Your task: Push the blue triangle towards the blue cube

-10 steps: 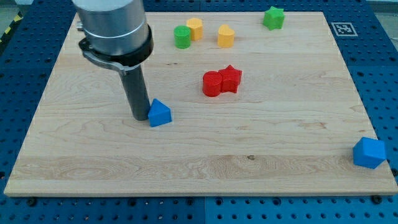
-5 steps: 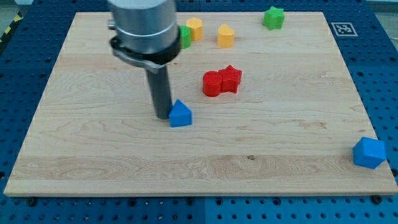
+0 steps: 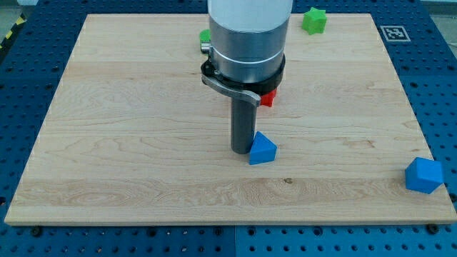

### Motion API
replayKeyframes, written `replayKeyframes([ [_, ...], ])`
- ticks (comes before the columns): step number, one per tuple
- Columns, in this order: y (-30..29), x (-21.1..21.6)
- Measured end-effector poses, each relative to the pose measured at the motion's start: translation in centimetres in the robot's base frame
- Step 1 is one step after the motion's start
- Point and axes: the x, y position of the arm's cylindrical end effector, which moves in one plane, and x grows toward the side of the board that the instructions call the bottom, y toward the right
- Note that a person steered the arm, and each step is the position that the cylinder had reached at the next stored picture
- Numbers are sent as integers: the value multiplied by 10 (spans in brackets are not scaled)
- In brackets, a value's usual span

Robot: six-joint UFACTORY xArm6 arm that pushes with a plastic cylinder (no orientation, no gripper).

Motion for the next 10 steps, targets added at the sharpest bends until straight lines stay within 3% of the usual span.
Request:
replayKeyframes([
  [2,19,28],
  [6,40,6],
  [8,48,20],
  [10,106,22],
])
